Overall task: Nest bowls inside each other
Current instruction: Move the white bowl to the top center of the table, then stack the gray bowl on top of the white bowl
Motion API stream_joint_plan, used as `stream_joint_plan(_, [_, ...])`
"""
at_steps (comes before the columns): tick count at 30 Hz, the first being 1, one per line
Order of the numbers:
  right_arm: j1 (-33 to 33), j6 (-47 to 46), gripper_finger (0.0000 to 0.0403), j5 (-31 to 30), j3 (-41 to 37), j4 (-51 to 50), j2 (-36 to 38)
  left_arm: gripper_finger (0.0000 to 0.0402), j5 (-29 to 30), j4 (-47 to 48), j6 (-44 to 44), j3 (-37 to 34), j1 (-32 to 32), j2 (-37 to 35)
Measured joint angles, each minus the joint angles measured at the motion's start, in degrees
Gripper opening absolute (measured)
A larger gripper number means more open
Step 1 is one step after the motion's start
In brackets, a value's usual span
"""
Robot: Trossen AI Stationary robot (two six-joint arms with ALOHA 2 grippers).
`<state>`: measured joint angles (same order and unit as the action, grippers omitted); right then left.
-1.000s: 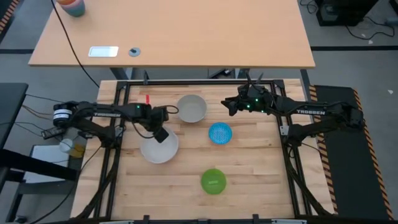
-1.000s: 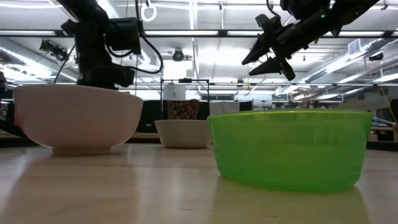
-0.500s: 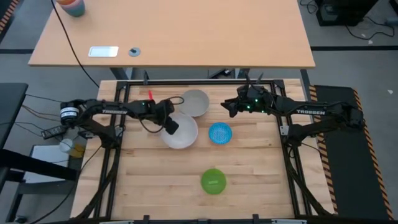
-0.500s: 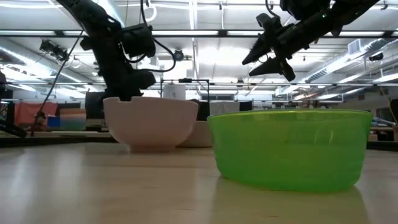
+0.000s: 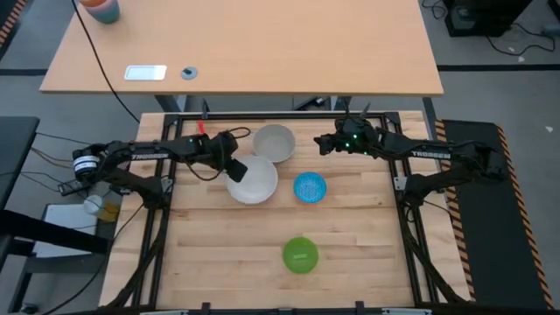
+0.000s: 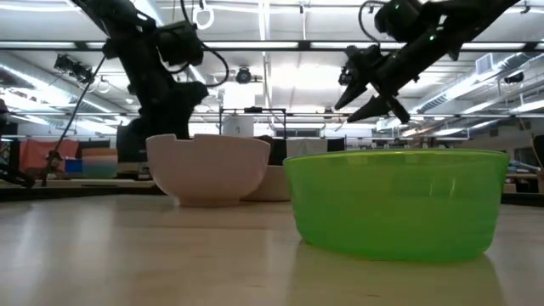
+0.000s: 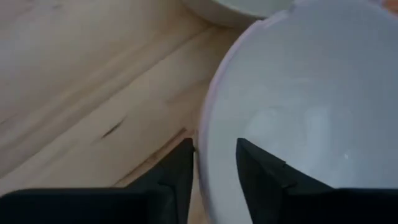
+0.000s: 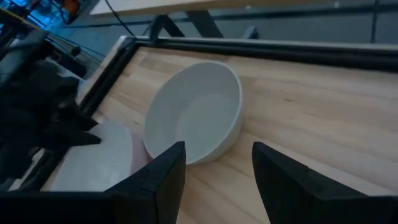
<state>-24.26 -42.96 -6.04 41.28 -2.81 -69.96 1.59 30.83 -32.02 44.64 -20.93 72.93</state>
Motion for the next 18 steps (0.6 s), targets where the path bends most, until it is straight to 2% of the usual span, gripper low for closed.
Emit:
stream_joint_plan(5, [-1.07,-2.01,0.0193,2.85,0.0,2.57,-5.34,0.016,0.02,4.21,-1.6,0.02,0.0,-5.11])
stream_joint_plan(9, [-1.13,-3.38,0.0193,4.34,-0.02,4.72,-9.68,0.0172,-0.27,7.83,-6.52,-0.04,0.24,-9.69])
stream_joint_plan(13, [-1.03,-4.15,0.0193,7.11,0.08,8.42,-13.71,0.0173,-0.88,6.08,-10.59,0.02,2.74,-15.26])
stream_joint_plan(18, [-1.48,-3.85,0.0193,8.23,4.28,4.34,-18.82,0.0174,3.0,4.43,-13.68,0.04,5.59,-20.77])
